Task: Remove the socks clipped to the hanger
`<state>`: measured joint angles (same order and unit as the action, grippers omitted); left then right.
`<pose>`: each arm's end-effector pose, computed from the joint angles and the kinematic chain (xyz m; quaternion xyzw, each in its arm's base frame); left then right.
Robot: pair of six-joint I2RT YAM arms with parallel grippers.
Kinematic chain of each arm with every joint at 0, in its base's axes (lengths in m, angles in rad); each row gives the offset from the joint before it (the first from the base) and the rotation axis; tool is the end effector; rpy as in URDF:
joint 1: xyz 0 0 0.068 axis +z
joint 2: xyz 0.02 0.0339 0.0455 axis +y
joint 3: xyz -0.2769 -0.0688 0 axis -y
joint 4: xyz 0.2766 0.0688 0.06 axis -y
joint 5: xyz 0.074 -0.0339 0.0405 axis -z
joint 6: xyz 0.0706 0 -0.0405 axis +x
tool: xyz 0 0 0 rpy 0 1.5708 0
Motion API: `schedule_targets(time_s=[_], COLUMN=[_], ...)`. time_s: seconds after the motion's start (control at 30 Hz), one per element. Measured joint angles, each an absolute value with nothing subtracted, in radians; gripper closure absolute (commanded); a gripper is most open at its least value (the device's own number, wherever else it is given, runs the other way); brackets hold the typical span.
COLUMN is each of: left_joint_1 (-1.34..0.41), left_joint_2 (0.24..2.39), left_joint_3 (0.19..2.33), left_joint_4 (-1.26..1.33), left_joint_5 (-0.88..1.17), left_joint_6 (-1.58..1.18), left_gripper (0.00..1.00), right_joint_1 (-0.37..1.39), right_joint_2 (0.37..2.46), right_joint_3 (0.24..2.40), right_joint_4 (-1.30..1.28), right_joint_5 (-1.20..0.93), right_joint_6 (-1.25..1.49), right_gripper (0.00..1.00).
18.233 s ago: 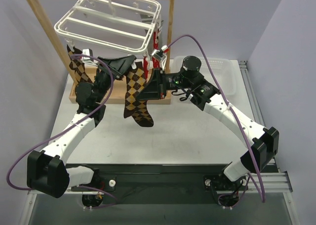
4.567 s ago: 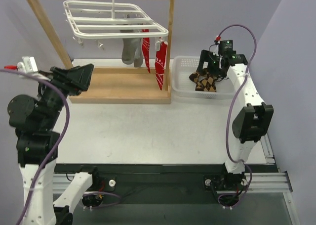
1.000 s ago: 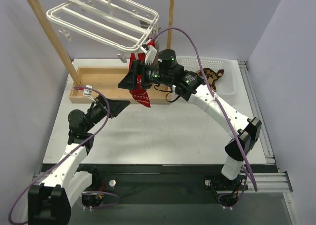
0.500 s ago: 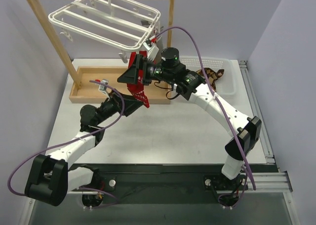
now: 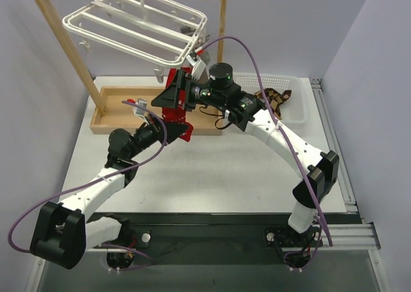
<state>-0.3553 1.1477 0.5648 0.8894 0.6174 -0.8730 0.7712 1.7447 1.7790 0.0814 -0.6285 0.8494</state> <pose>0.2630 -0.1412 0.3035 0.0928 0.6069 -0.5896 0.5247 0.3099 0.3591 0.4708 -0.2059 0.6410 0.6563 0.3406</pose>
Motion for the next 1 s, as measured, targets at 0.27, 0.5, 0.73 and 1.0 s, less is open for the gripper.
schedule_targets(time_s=[0.27, 0.5, 0.73, 1.0], left_joint_1=[-0.353, -0.352, -0.352, -0.352], left_joint_2=[1.091, 1.026, 0.995, 0.995], left_joint_3=[0.631, 0.632, 0.632, 0.632], left_joint_4=[0.631, 0.533, 0.494, 0.475], left_joint_5=[0.561, 0.574, 0.603, 0.611], left_joint_6=[-0.849, -0.853, -0.858, -0.881], left_gripper=[1.00, 1.00, 1.00, 1.00], right_joint_1=[0.762, 0.678, 0.604, 0.617], right_joint_2=[1.726, 1.627, 1.583, 1.600], right_joint_3=[1.767, 1.697, 1.695, 1.796], right_joint_4=[-0.001, -0.143, -0.178, -0.136], right_joint_5=[-0.583, -0.498, -0.483, -0.496], right_joint_6=[0.768, 0.591, 0.406, 0.322], right_gripper=[0.14, 0.11, 0.18, 0.34])
